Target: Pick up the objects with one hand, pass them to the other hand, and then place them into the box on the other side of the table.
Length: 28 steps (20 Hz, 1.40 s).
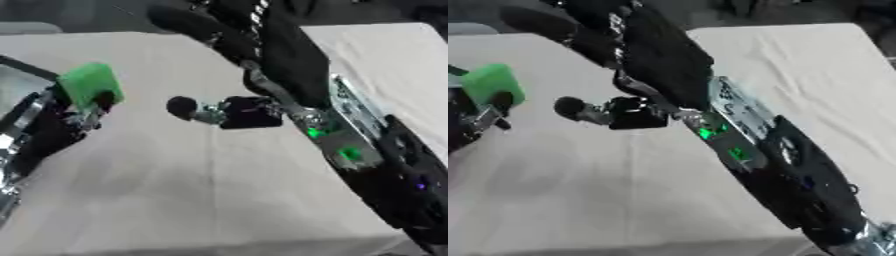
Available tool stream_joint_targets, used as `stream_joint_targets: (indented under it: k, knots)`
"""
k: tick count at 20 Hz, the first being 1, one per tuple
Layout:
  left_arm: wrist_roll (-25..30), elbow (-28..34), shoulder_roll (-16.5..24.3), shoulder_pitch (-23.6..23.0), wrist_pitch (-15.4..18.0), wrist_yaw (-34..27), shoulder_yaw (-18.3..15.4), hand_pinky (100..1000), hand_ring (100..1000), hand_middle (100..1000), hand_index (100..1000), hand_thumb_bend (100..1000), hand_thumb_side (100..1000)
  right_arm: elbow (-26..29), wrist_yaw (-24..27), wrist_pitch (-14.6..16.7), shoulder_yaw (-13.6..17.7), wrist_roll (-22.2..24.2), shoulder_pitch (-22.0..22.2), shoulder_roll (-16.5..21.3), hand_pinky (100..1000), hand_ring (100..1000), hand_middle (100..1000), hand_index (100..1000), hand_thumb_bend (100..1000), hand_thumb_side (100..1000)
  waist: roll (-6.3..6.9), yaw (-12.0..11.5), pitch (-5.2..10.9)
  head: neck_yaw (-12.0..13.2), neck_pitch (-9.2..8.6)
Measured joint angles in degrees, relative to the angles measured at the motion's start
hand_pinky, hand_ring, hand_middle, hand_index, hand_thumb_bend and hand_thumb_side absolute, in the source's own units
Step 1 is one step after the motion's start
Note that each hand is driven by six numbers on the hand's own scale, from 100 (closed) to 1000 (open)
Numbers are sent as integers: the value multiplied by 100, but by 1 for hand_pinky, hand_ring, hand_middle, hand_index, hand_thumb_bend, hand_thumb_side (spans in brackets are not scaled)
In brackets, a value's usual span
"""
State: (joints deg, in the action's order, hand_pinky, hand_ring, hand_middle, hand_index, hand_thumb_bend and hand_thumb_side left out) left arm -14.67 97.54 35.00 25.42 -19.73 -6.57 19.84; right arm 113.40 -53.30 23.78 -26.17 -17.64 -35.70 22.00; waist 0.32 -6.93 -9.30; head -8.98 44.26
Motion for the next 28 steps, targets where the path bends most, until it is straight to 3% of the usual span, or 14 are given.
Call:
stream_joint_targets:
  k: [4,8,10,12,14,17,21,24,25,26,28]
  knots:
    - [-923,-1015,154,189,-437,837,-529,601,866,660,545,100,276,0,-13,-20,0,-16,50,3,894,834,902,929,459,100,1,32,12,528,0]
    - [-1393,-2334,246,510,-952,1812,-866,677,885,740,731,399,295,0,-5,-24,-1,-8,93,5,890,825,892,926,443,100,23,133,40,1345,0]
    - [-1326,-2995,297,657,-1171,2449,-946,718,916,783,799,494,372,0,10,-24,-2,14,98,6,888,822,889,925,438,100,38,193,42,1667,0]
    - [-1111,-3547,343,770,-1361,3048,-1042,783,990,849,876,663,602,0,17,-30,-2,35,124,7,887,817,884,924,433,100,38,241,48,1875,0]
    - [-786,-3932,395,817,-1499,3514,-1147,811,1000,874,900,746,661,0,34,-37,-2,57,147,13,888,814,881,924,429,100,41,275,65,1974,-3]
    - [-301,-4172,503,842,-1644,4105,-1285,813,1000,883,901,819,662,0,62,-43,-2,88,150,41,887,809,876,924,426,100,51,289,78,1993,-11]
    - [89,-4138,595,842,-1799,4591,-1445,805,1000,883,865,774,675,0,69,-43,-2,131,199,46,888,807,874,925,420,100,66,308,142,1942,-11]
    - [114,-3732,644,758,-1829,4601,-1544,800,1000,881,822,727,642,0,96,-57,1,171,258,49,889,808,876,927,417,100,39,417,213,1893,-8]
    - [76,-3465,665,669,-1811,4530,-1574,796,1000,882,813,719,634,0,116,-73,15,190,294,52,887,808,877,928,361,100,24,462,270,1878,-7]
    - [21,-3165,698,559,-1804,4446,-1601,795,1000,881,795,680,609,1,133,-95,42,212,325,61,879,810,879,928,393,100,6,497,326,1858,-7]
    - [-126,-2419,759,319,-1730,4191,-1665,795,1000,882,785,659,601,1,192,-181,128,261,419,81,875,811,881,928,373,100,-28,550,391,1795,-6]
